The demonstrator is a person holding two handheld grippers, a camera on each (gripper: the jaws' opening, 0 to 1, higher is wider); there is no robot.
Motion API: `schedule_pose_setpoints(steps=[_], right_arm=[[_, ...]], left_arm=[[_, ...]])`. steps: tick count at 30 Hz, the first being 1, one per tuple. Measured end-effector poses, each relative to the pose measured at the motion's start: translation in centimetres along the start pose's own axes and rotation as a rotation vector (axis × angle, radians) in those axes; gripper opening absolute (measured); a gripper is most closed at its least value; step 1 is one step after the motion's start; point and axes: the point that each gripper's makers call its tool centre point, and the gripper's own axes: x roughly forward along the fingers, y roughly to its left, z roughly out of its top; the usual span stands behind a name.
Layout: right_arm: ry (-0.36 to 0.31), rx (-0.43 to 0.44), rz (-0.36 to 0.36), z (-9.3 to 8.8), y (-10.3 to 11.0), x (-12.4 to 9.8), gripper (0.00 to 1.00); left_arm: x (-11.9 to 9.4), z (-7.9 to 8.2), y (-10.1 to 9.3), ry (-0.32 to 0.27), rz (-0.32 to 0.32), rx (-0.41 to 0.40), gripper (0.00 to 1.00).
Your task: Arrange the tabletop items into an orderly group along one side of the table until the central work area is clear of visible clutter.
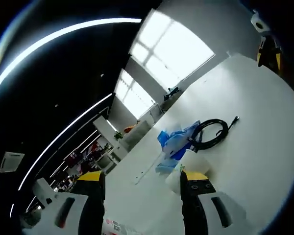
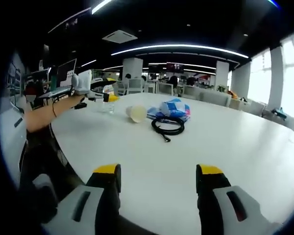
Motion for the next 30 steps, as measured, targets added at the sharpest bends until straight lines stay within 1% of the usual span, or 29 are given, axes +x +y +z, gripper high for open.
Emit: schedule_pose_setpoints(steps=[6,7,11,14,15,16,19,21,22,23,25,30], right_arm=[[0.005,-0.018,0.021,-0.1,0.6,0.1,0.59],[0.004,-0.029,0.033,-0.1,0.9,0.1,0.59],[-0.005,-0.043,0.053,0.0,1.4,0.0,0.6],[-0.015,-0.043,0.06,0.3,1.4,-0.1,0.61],[-0.016,-0.045,0.06,0.3,1.4,-0.1,0.61],[-0.019,-0.045,0.059,0.4,1.4,-0.2,0.61],[-0.022,-0.029,0.061,0.4,1.2,-0.3,0.61],[-0.02,-0.025,0.059,0.3,1.2,-0.3,0.61],[-0.017,-0.025,0.057,0.3,1.1,-0.3,0.61],[-0.019,-0.026,0.055,0.3,1.1,-0.4,0.61],[-0.021,-0.021,0.057,0.3,1.0,-0.4,0.6],[-0.019,-0.034,0.059,0.3,1.1,-0.5,0.6]], left_arm=[[0.9,0.0,-2.4,0.013,-0.103,0.063,0.62],[1.1,0.0,-2.8,0.02,-0.111,0.065,0.62],[1.4,0.0,-4.3,0.019,-0.158,0.057,0.62],[1.7,-0.4,-5.3,0.037,-0.192,0.063,0.62],[1.8,-0.5,-5.4,0.041,-0.199,0.055,0.61],[2.0,-0.8,-5.5,0.058,-0.207,0.026,0.6],[2.3,-0.9,-5.9,0.056,-0.231,0.005,0.6],[2.4,-1.4,-6.9,0.088,-0.281,0.024,0.61],[2.4,-1.5,-7.4,0.096,-0.309,0.05,0.61],[2.5,-1.6,-7.7,0.101,-0.307,0.06,0.61],[2.7,-1.5,-8.2,0.101,-0.323,0.09,0.61],[3.1,-1.2,-8.5,0.095,-0.342,0.101,0.61]])
